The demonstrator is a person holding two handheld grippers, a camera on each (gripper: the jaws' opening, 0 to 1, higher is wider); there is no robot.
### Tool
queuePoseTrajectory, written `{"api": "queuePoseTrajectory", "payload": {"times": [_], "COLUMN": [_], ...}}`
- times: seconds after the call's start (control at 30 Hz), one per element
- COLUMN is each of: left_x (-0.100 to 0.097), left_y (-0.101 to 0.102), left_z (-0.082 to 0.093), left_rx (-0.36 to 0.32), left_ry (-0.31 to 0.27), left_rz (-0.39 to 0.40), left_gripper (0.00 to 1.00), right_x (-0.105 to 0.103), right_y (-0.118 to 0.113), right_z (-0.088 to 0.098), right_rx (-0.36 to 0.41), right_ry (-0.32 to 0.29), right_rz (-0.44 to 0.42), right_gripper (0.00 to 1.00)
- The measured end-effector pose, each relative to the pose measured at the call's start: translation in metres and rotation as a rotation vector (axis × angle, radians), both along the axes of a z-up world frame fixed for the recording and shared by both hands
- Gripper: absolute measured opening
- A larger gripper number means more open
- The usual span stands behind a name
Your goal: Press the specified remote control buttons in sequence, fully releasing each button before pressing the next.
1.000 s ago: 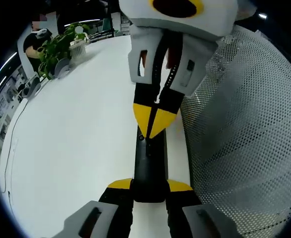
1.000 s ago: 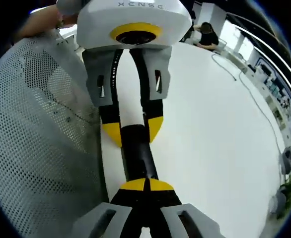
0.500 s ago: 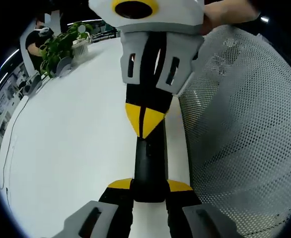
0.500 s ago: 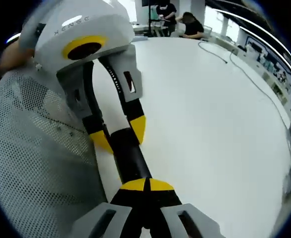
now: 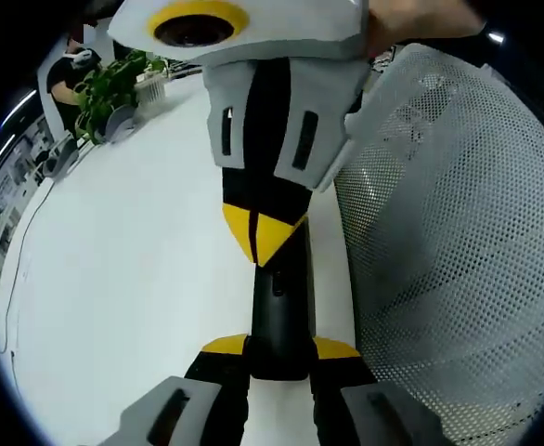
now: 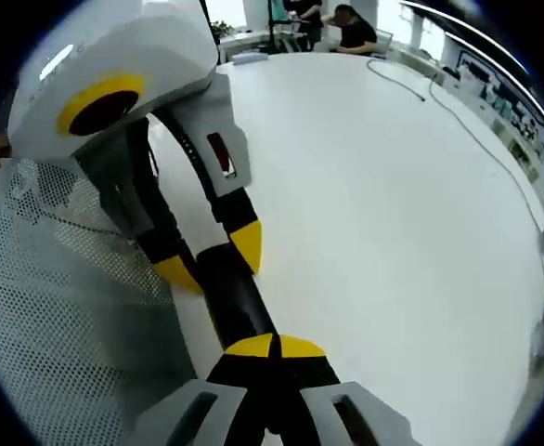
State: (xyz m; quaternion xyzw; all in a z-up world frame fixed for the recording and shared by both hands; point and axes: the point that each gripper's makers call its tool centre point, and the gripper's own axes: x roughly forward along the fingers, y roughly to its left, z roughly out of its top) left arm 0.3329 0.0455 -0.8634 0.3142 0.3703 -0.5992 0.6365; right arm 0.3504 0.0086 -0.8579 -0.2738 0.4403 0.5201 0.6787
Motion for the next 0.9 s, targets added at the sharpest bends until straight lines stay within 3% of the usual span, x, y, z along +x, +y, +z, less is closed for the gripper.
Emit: {"api": "queuePoseTrajectory", "payload": {"times": [0.23,0.27,0.37,0.53,0.8,0.9], "left_x": [0.000,0.000,0.000,-0.001,-0.001,-0.001], "left_y": [0.001,0.001,0.001,0.001,0.000,0.000], "left_z": [0.000,0.000,0.000,0.000,0.000,0.000], "left_rx": [-0.001,-0.001,-0.001,-0.016,-0.011,-0.012], "left_ry": [0.001,0.000,-0.001,0.001,0.000,0.001], "left_rz": [-0.002,-0.003,-0.004,0.002,0.000,0.002], "left_gripper": [0.24,0.24,0.24,0.24,0.24,0.24], "right_x": [-0.021,-0.018,-0.017,-0.016,-0.015,-0.019], "right_y": [0.008,0.007,0.008,0.012,0.010,0.012], "right_z": [0.006,0.005,0.004,0.002,0.003,0.005], "right_rx": [0.043,0.026,0.020,-0.020,-0.019,-0.024], "right_ry": [-0.006,-0.050,-0.060,-0.154,-0.179,-0.188], "right_rz": [0.043,0.069,0.081,0.168,0.173,0.213], "right_gripper": [0.00,0.00,0.00,0.00,0.00,0.00]}}
